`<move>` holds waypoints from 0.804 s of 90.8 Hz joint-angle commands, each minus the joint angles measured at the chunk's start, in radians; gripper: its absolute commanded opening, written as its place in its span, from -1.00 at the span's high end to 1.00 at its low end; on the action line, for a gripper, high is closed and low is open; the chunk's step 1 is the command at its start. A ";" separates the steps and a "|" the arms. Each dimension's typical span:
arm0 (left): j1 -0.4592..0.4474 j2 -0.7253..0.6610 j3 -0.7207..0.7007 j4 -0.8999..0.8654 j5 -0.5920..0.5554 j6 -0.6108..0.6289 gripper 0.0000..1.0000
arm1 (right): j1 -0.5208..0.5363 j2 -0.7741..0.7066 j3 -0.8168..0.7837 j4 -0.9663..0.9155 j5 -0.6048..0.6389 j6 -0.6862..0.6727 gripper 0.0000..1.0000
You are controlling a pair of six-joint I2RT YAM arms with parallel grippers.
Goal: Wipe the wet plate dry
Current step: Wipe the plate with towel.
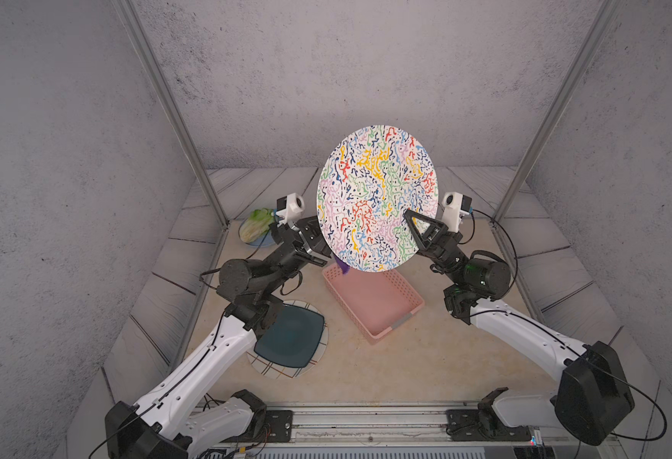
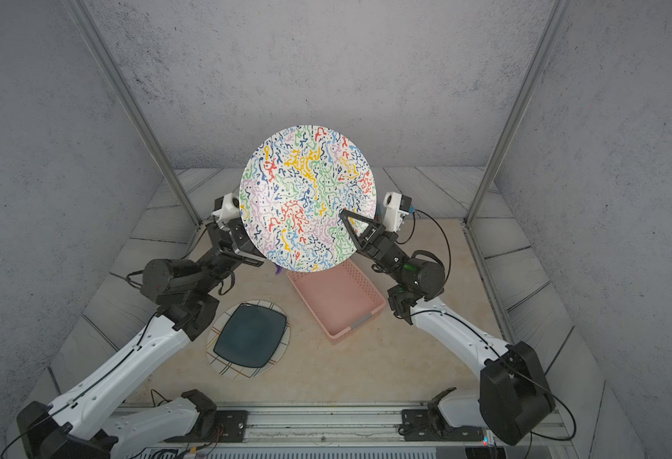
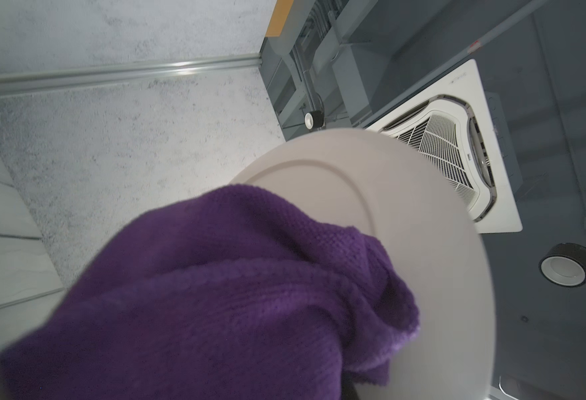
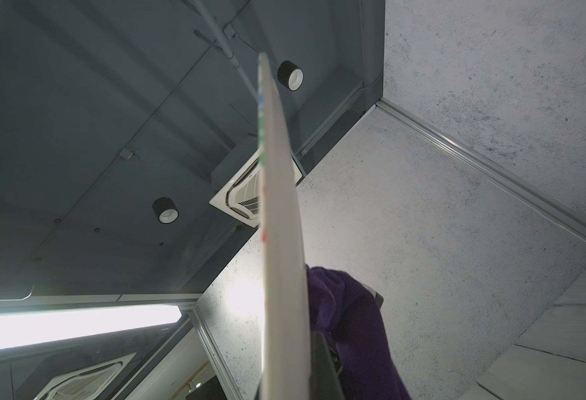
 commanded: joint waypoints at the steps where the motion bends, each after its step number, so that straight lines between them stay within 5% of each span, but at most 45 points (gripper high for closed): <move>1: 0.001 0.015 0.102 0.151 0.013 -0.033 1.00 | 0.063 -0.032 -0.030 -0.038 -0.020 -0.058 1.00; 14: -0.053 0.062 0.101 0.194 -0.015 -0.038 1.00 | 0.171 0.017 0.015 -0.036 0.010 -0.107 1.00; 43: -0.263 -0.032 -0.037 0.105 -0.060 0.142 1.00 | 0.127 0.149 0.275 -0.053 0.044 -0.074 1.00; 63: -0.218 -0.157 -0.175 0.043 -0.076 0.207 1.00 | -0.056 0.098 0.230 -0.122 0.073 -0.017 1.00; 73: -0.112 -0.269 -0.156 -0.230 -0.023 0.353 1.00 | -0.112 0.024 0.144 -0.222 0.056 -0.058 1.00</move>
